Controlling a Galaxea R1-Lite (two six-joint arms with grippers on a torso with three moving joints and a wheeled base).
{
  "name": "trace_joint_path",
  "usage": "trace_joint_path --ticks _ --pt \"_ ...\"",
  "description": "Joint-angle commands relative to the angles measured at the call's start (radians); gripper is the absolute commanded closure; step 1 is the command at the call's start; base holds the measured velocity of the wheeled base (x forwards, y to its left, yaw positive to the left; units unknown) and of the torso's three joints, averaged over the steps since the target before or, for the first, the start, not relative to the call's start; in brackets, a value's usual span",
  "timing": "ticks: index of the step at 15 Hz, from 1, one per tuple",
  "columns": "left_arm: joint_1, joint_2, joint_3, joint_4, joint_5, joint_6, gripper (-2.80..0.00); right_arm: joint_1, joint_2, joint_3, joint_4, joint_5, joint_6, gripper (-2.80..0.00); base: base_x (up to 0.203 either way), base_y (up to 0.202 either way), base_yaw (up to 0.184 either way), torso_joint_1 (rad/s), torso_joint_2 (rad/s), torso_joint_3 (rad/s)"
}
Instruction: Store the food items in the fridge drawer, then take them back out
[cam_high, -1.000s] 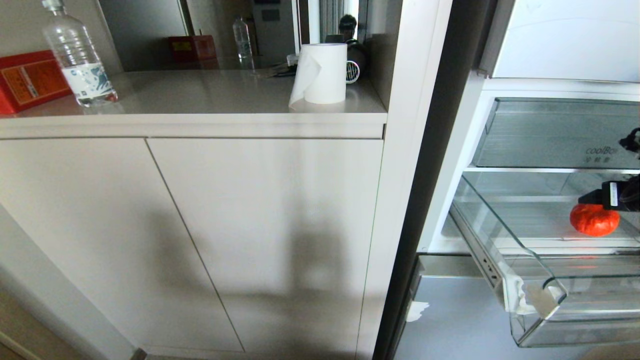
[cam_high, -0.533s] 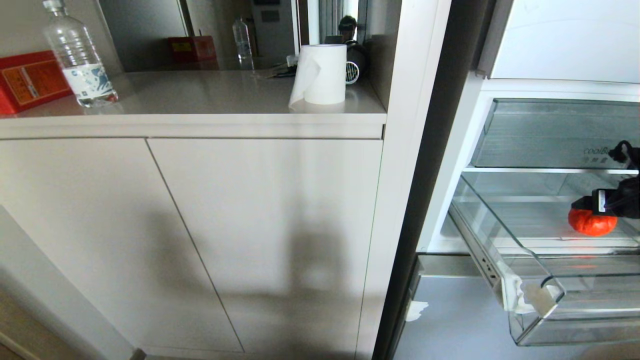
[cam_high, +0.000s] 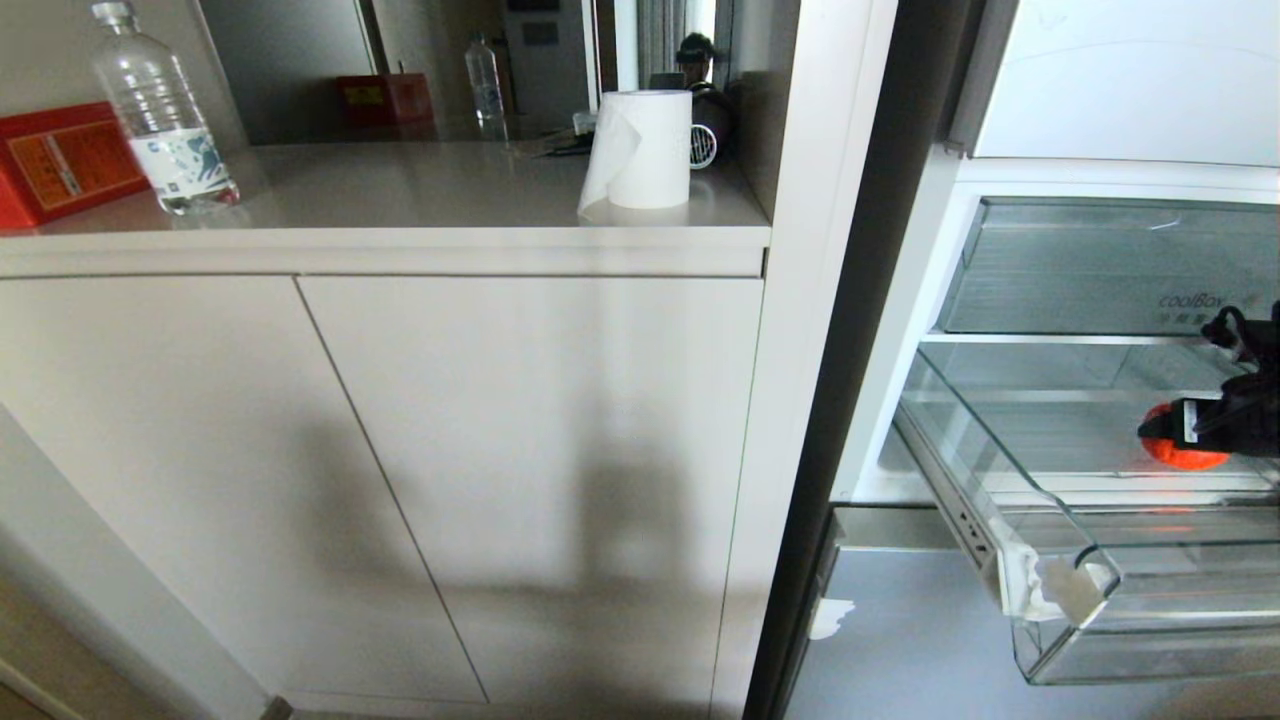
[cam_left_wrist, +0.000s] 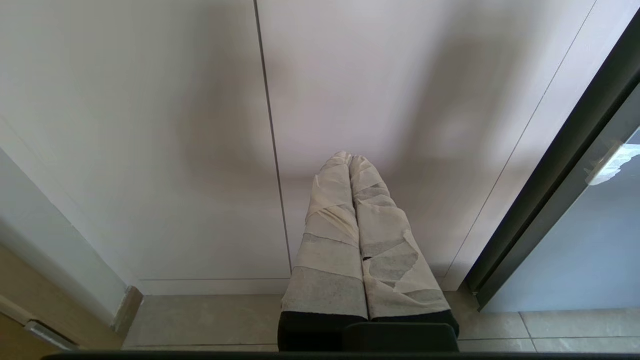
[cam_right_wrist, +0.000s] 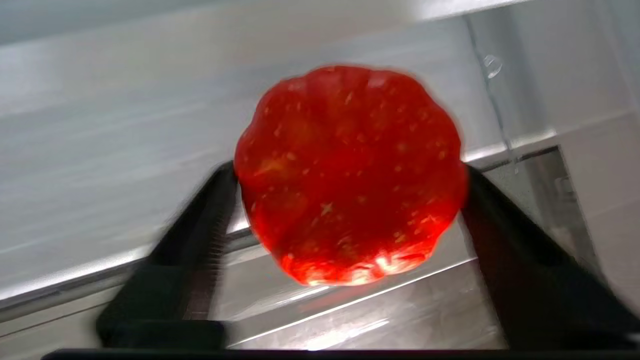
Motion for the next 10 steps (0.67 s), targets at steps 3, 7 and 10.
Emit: trace_joint_path --ticks 3,7,10 --pt "0.0 0.0 0.0 0.0 0.0 0.0 0.0 0.0 0.006 0.0 -0.001 0.004 0.008 0.0 0.0 0.0 0.0 0.0 0.0 0.0" --pt "0.0 0.0 0.0 0.0 0.0 0.0 0.0 -0.001 -0.097 0.06 0.001 0.003 0.011 0.0 0.0 0.0 0.0 0.0 0.0 0.0" --pt "0.0 0.0 0.0 0.0 0.0 0.0 0.0 -0.001 -0.279 0.171 0.0 0.007 0.031 0.0 0.0 0.0 0.0 0.0 0.0 0.0"
